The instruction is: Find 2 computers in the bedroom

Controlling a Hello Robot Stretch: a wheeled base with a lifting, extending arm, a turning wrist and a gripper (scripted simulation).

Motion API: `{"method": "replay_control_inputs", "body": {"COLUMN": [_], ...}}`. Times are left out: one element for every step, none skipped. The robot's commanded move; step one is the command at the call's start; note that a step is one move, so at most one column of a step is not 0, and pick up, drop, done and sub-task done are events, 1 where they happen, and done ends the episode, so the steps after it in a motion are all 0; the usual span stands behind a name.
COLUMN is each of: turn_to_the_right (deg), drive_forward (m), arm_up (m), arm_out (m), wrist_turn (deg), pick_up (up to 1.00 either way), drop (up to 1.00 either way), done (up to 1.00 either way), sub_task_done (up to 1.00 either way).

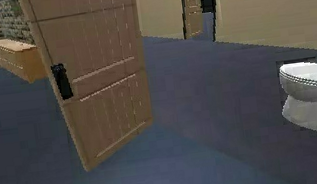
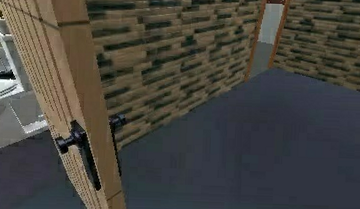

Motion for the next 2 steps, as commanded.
{"method": "replay_control_inputs", "body": {"turn_to_the_right": [18.0, 0.0], "drive_forward": [0.00, 0.40], "arm_up": [0.00, 0.00], "arm_out": [0.00, 0.00], "wrist_turn": [0.0, 0.0], "pick_up": [0.00, 0.00], "drop": [0.00, 0.00], "done": [0.00, 0.00], "sub_task_done": [0.00, 0.00]}}
